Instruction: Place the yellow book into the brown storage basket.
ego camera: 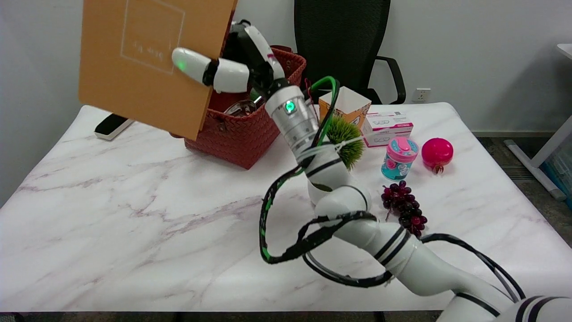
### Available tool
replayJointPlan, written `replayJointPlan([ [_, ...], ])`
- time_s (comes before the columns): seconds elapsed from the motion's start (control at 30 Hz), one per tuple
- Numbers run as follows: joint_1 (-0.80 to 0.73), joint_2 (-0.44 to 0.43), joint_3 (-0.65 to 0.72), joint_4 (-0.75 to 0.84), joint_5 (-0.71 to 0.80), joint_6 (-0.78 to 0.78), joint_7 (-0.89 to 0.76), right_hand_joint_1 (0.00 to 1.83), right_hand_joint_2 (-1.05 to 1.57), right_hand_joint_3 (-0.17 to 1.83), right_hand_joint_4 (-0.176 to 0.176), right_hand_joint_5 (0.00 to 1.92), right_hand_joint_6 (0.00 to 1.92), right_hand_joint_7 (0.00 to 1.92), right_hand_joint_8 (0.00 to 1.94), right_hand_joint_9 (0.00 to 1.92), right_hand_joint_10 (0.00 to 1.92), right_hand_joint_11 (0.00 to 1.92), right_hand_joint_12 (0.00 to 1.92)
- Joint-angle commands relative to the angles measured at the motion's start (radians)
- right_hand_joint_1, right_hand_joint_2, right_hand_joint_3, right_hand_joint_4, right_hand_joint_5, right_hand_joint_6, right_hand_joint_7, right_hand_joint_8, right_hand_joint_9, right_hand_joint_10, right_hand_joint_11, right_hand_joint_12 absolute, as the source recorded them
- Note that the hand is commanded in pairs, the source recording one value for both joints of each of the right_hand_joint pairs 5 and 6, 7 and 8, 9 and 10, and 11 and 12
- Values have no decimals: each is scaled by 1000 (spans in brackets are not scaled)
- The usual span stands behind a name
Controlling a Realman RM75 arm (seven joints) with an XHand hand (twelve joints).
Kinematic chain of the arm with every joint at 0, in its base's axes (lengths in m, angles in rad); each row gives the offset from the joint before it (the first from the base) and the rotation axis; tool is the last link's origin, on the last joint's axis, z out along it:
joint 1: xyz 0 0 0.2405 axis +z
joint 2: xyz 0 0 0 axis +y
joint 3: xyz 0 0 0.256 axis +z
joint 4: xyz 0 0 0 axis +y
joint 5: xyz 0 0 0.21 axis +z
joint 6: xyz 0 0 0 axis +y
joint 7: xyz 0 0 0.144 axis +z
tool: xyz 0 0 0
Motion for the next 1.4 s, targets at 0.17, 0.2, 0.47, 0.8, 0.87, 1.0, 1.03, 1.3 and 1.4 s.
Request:
replayJointPlan([
  [0.17, 353, 9, 39, -267, 146, -86, -4, 1213, 1195, 628, 0, 1385, 1385, 1555, 1555, 1565, 1565, 1512, 1512],
  [0.2, 374, 9, 39, -295, 148, -86, -4, 1213, 1198, 628, 0, 1385, 1385, 1554, 1554, 1564, 1564, 1513, 1513],
  [0.47, 532, 28, 38, -455, 135, -142, -6, 1211, 1208, 628, 0, 1378, 1378, 1546, 1546, 1563, 1563, 1510, 1510],
  [0.8, 615, 47, 34, -458, 139, -181, -214, 1204, 1215, 642, 0, 1359, 1359, 1545, 1545, 1568, 1568, 1521, 1521],
  [0.87, 586, 67, 45, -405, 142, -175, -229, 1200, 1224, 644, 0, 1359, 1359, 1549, 1549, 1574, 1574, 1529, 1529],
  [1.0, 541, 97, 93, -305, 143, -188, -285, 1188, 1256, 640, 0, 1356, 1356, 1558, 1558, 1588, 1588, 1546, 1546],
  [1.03, 537, 100, 104, -290, 144, -194, -294, 1187, 1264, 638, 0, 1354, 1354, 1559, 1559, 1591, 1591, 1549, 1549],
  [1.3, 641, 126, 196, -265, 135, -384, -384, 1169, 1310, 621, 0, 1357, 1357, 1567, 1567, 1599, 1599, 1553, 1553],
  [1.4, 699, 148, 185, -289, 130, -437, -384, 1168, 1312, 618, 0, 1347, 1347, 1565, 1565, 1595, 1595, 1543, 1543],
])
